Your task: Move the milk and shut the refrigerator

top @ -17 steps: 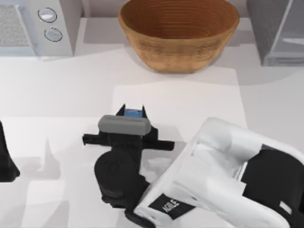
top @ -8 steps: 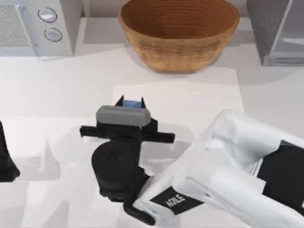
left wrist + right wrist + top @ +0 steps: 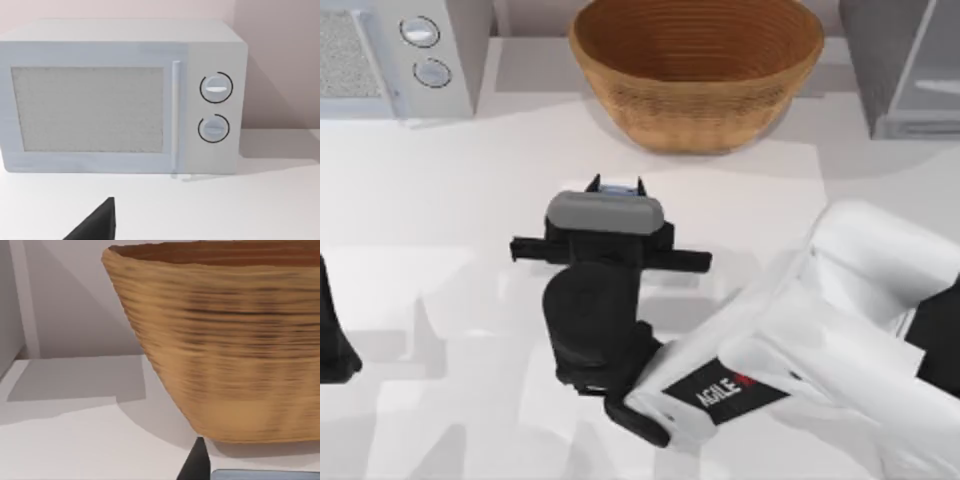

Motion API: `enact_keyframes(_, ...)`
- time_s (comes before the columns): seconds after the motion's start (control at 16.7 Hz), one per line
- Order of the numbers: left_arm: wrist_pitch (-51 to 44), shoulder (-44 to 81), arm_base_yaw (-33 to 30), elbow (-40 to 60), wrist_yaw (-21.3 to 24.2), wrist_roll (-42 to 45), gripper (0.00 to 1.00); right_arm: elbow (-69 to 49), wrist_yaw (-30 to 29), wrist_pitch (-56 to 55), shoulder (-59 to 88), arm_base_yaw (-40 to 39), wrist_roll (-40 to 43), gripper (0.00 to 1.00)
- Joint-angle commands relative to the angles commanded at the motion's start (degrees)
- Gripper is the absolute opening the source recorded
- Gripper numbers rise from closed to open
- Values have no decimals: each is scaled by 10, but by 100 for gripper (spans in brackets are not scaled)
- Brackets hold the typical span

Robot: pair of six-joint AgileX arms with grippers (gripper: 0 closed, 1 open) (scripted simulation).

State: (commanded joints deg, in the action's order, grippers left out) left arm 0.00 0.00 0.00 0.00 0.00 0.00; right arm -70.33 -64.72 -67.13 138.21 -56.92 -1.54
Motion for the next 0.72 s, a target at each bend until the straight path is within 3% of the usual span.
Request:
enact_keyframes(0.24,0,0,0,0,0,0,100,97,126,4,-104,115,3,0)
enact_keyframes(0.72,0,0,0,0,0,0,100,367,499,22,-400,438,6,0)
